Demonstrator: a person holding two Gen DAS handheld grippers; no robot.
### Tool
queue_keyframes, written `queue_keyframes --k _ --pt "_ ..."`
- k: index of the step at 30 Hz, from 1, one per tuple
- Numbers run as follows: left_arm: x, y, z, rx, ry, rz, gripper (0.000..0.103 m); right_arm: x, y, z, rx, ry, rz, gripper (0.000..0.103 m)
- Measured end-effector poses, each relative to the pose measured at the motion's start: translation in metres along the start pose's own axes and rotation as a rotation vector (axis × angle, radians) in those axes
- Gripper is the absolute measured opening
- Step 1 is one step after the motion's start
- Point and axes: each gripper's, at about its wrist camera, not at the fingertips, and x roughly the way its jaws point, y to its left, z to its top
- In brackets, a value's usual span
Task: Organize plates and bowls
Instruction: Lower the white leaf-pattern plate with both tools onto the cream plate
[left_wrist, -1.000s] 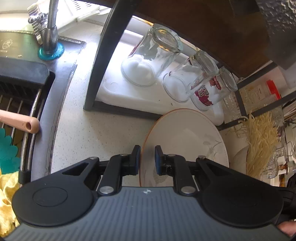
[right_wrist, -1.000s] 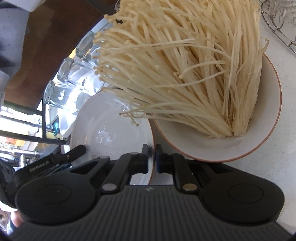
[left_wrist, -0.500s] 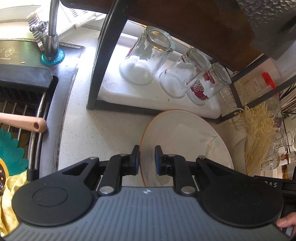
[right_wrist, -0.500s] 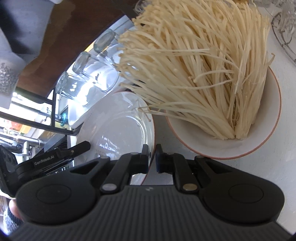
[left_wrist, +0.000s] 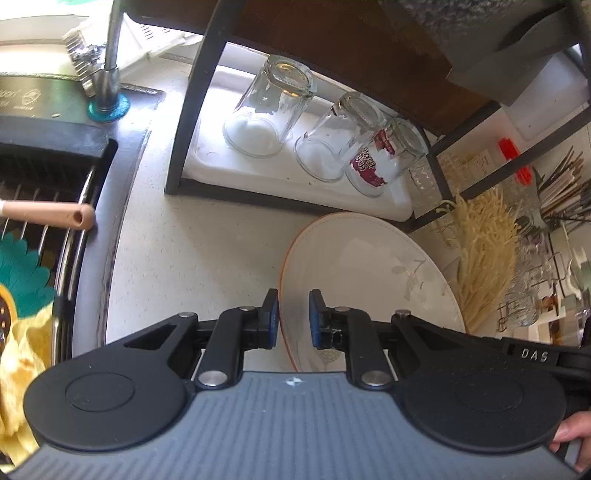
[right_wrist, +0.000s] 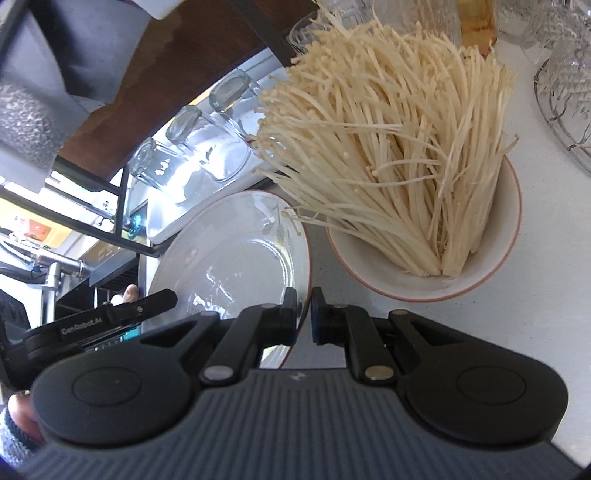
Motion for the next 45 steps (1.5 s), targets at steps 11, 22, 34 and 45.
queue_keyframes --k 11,22,34,45 --pt "-0.053 -0.026 -0.031 0.003 -0.055 0.01 0.019 -0.048 0.003 -0.018 -0.043 -0.061 0.042 0.011" --pt "-0.107 -0.047 -0.072 -0.005 -0.107 0.03 0.019 -0.099 0.012 -0.039 -0.125 -0.12 0.1 0.011" --pt "-0.113 -0.04 -0.137 -0.109 -0.076 0.039 0.019 -0.096 0.0 -0.062 -0.208 0.006 0.093 0.011" --pt "-0.102 -0.02 -0.178 -0.212 -0.035 0.048 0.019 -0.08 -0.011 -0.092 -0.28 0.092 0.074 0.011"
